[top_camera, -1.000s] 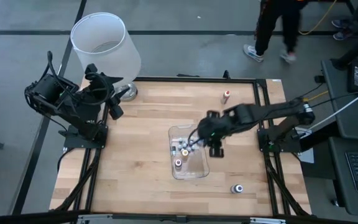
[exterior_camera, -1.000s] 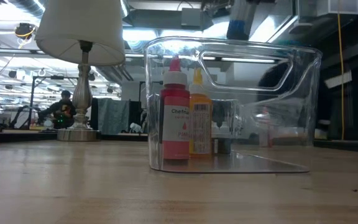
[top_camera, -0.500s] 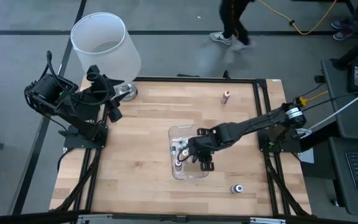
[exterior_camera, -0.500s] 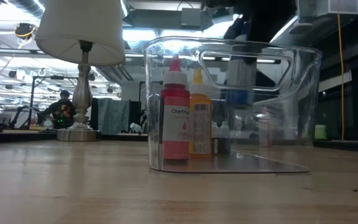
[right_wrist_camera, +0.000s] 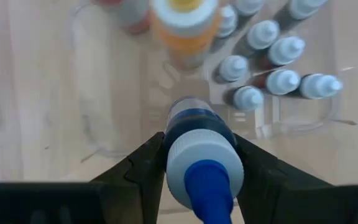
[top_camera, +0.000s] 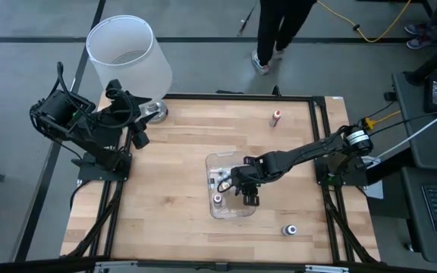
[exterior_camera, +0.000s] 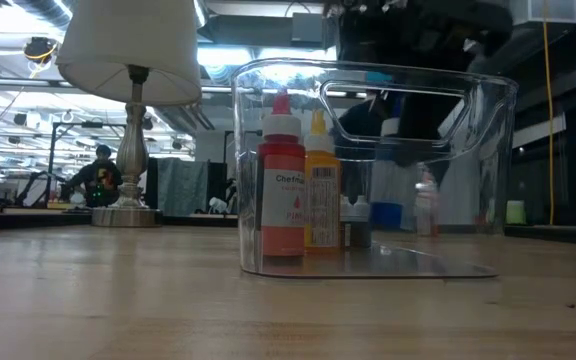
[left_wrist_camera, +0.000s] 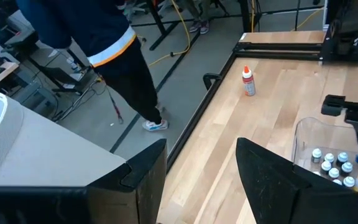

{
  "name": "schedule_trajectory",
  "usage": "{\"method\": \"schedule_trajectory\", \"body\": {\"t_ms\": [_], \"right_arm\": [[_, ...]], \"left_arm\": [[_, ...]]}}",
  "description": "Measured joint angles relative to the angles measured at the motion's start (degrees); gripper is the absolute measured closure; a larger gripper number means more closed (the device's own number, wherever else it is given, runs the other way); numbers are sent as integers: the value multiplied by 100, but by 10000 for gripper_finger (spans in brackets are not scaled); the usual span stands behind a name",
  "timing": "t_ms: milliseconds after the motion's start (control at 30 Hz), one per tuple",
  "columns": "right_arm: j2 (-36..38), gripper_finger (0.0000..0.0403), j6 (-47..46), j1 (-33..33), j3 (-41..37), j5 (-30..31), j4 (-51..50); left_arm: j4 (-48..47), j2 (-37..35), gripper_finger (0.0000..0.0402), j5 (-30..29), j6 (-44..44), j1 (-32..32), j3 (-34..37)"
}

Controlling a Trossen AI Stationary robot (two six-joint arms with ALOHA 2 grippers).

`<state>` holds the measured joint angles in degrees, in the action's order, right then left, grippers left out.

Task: Pick & Place food coloring
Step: Put the large blue food coloring bottle into the transparent container, then put the large orange food coloring bottle into the transparent container

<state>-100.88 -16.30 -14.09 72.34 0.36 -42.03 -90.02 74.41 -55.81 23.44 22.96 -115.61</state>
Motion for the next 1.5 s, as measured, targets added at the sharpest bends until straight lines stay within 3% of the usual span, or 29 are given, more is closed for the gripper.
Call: {"method": "schedule_trajectory", "body": {"t_ms": [333,600,867,1033,1133,1300,1500], "right_arm": [[0,238,-103,197,-39,-37,76],[0,195,-135,225,-4,-68,49],[36,183,-122,174,913,-19,-449],[230,190,59,98,1836,434,-1500],[567,191,179,103,2080,1067,-1997],[1527,191,134,546,1657,2246,-2494],[2428,191,34,1707,1171,2129,-2601]], "left_arm": [[0,2,215,0,86,0,0],[0,2,215,-2,136,0,0],[0,2,215,6,132,0,0],[2,4,215,52,-6,-1,0],[2,4,215,78,-10,0,0],[0,4,215,195,-21,0,0],[0,4,215,192,-214,-1,0]]}}
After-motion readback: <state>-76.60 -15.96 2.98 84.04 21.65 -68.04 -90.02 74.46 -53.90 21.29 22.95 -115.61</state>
